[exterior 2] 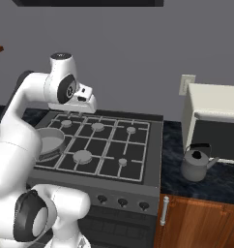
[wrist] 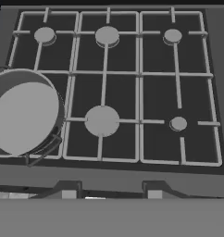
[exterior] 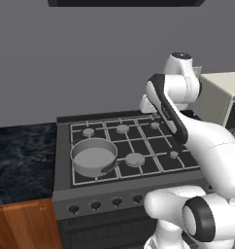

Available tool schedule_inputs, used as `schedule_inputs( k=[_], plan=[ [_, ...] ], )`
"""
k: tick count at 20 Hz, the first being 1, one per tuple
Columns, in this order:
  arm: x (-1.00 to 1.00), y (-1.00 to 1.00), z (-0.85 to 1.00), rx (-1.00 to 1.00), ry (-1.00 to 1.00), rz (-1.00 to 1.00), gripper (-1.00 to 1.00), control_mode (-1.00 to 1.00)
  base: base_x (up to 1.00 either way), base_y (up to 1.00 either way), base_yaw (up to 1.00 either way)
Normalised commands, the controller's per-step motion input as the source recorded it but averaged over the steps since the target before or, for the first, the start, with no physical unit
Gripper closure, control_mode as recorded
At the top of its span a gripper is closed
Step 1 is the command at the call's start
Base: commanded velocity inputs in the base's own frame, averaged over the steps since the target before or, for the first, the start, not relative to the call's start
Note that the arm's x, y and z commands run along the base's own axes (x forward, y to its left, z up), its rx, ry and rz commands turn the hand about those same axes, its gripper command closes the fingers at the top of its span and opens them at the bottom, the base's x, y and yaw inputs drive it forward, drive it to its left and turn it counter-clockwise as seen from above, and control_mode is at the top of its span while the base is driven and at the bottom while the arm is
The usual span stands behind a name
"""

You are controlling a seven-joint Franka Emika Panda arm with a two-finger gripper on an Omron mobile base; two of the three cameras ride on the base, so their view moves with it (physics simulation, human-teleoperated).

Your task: Pick the kettle from the counter and place it on a stove burner. Then turn the burner on.

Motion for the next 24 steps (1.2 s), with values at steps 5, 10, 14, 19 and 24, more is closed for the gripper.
schedule_inputs(
  k=[5, 10, 14, 19, 24],
  plan=[
    [-0.14, -0.06, -0.02, 0.0, -0.04, 0.0, -1.0, -1.0, 0.0, 0.0, 0.0],
    [-0.25, -0.2, -0.1, 0.0, -0.02, 0.0, -1.0, -1.0, 0.0, 0.0, 0.0],
    [-0.23, -0.26, -0.07, 0.01, -0.01, 0.0, -1.0, -1.0, 0.0, 0.0, 0.0],
    [-0.09, -0.38, -0.01, 0.01, 0.0, 0.0, -1.0, -1.0, 0.0, 0.0, 0.0],
    [-0.13, -0.42, -0.01, 0.0, -0.02, -0.04, -1.0, -1.0, 0.0, 0.0, 0.0]
  ],
)
